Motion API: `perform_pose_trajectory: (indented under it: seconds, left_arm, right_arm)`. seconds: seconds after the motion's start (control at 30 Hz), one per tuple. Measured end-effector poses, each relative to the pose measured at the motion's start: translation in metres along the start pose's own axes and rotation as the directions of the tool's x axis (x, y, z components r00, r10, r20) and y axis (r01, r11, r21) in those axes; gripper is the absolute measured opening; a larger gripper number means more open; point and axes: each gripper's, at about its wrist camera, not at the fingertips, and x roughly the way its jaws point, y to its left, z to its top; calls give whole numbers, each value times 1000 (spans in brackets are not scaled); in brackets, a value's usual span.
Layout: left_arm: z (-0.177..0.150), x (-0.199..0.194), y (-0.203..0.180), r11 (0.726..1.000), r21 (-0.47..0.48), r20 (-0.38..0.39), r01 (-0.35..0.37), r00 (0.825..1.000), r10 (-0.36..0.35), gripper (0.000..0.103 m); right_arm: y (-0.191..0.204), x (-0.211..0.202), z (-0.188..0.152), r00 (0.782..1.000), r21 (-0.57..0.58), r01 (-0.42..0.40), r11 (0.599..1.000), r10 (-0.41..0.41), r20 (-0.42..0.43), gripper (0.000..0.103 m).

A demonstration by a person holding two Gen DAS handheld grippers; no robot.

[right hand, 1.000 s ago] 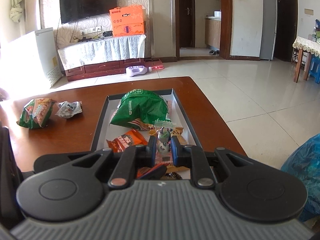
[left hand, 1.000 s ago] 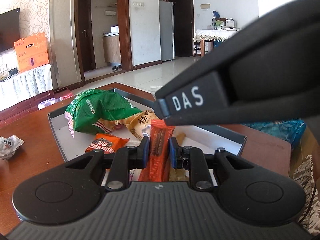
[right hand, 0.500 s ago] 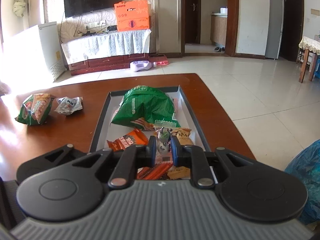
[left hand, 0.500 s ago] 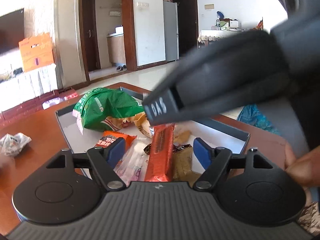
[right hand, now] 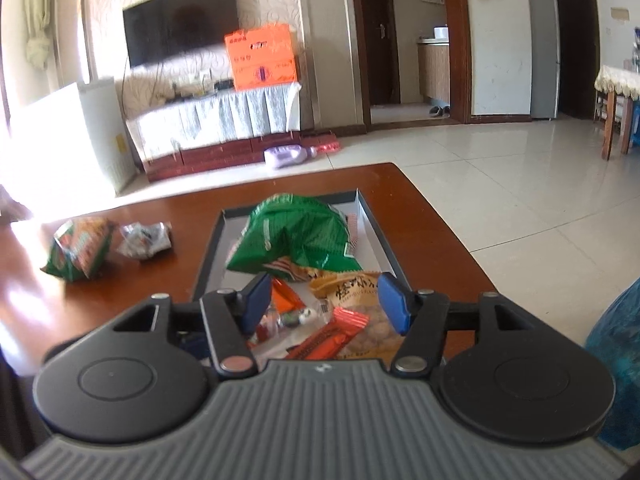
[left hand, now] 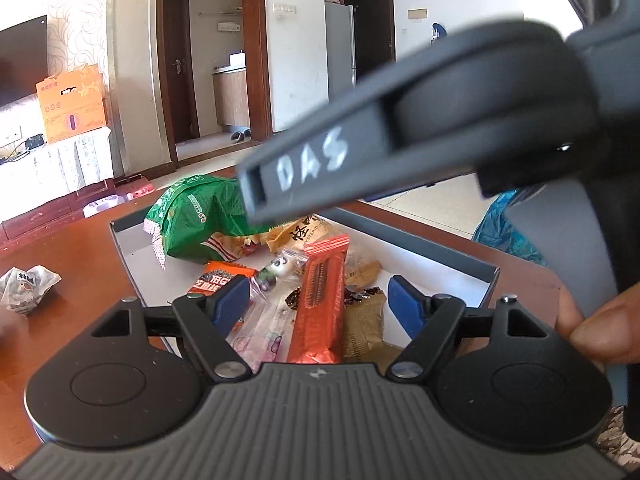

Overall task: Organize snacks
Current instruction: 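Lower the chocolate bar and candy into the box and open both tools, then move both tools away from the box toward the remaining snacks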

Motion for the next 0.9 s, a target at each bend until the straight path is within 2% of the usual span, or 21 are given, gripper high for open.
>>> perform_pose_trajectory:
  seconds: [0.13,0.23,0.3,0.4,0.6,0.73,0.9]
  left_arm:
    - [0,-1,1,1000,-5,0,2,1000,-2,80]
    - [0,-2,1,1000,-5,4,3,1000,-3,80]
    - [0,-3,1,1000,-5,5,4,1000,-4,80]
    - [1,-7,2,1000,-4,13,6,1000,-6,80]
    - [9,-30,17,999,-44,77,5,997,-1,80]
    - [15,-51,39,995,-99,124,-34,991,46,80]
    - [15,-74,76,983,-118,130,-138,980,153,80]
  right_arm:
    - [-12,-12,2,997,98,-62,993,56,56,67]
    - [-20,-20,3,992,164,-83,983,67,105,68]
    - [-23,-25,3,989,187,-84,979,60,132,69]
    - [-24,-28,2,989,197,-61,978,33,145,76]
    - [-15,-26,2,991,189,-41,981,16,134,76]
    - [1,-28,4,988,173,-42,984,15,155,76]
    - [34,-23,10,985,118,-69,991,49,165,76]
